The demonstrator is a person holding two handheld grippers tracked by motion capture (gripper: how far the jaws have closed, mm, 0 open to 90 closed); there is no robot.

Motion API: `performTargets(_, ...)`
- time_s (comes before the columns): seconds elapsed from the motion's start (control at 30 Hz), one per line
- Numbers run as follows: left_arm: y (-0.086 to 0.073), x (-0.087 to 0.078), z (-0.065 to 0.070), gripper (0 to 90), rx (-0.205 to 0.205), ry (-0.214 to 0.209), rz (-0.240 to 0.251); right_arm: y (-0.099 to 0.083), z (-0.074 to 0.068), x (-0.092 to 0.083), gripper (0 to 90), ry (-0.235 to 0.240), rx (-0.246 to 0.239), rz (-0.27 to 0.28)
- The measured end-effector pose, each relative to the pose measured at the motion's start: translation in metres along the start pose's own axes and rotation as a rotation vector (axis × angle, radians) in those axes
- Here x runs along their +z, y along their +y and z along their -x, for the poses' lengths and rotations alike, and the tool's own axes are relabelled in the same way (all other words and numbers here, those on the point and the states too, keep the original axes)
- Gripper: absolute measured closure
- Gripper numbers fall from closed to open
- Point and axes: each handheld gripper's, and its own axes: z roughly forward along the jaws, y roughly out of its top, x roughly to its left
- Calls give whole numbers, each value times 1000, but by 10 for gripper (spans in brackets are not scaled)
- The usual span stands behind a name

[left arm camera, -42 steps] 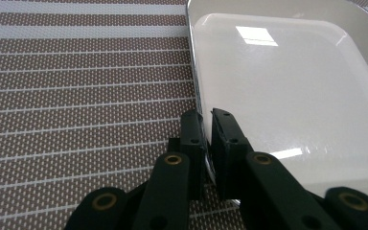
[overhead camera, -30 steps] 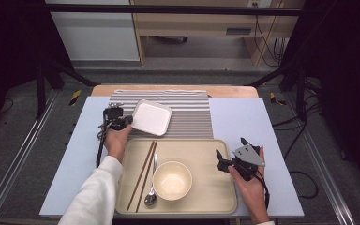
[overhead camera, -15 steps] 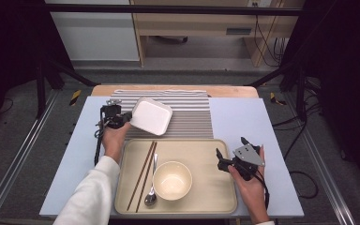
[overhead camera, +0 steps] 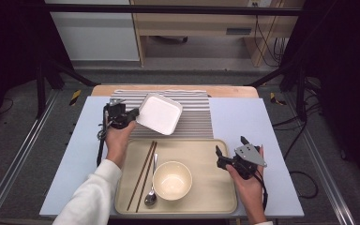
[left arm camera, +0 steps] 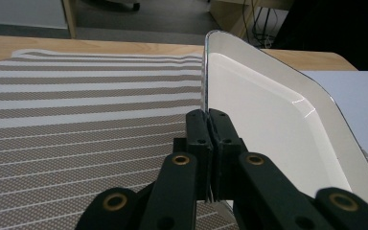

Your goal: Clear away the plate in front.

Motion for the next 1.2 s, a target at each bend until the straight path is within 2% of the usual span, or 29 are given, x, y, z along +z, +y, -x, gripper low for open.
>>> performTargets(0.13,-2,-3,11,883,29,-34,-2,5,-11,1,75,13,-8,16)
performTargets(0.23,-4,-3,18,883,28,-58,5,13,-19,4,101,22,-4,35)
performTargets(0.3,-6,-4,23,883,32,-70,4,20,-28,8,107,39,-20,42)
performTargets(0.4,-8,-6,30,883,39,-87,10,29,-38,13,116,66,3,64)
performTargets(0.47,-9,-7,36,883,41,-95,10,34,-45,17,122,64,12,82)
performTargets(0.53,-11,-9,42,883,50,-102,7,38,-52,22,126,77,44,92)
performTargets(0.6,-11,-12,49,883,65,-113,7,41,-57,27,133,91,66,94)
performTargets(0.7,-11,-15,55,883,72,-129,10,41,-64,34,142,106,72,84)
performTargets(0.77,-12,-16,60,883,71,-140,18,38,-66,36,141,113,74,70)
performTargets(0.87,-11,-17,64,883,76,-152,25,36,-65,40,140,126,104,49)
performTargets(1.07,-10,-19,68,883,90,-161,36,33,-60,47,132,156,195,16)
performTargets(1.2,-10,-20,69,882,99,-162,38,31,-58,50,131,179,223,3)
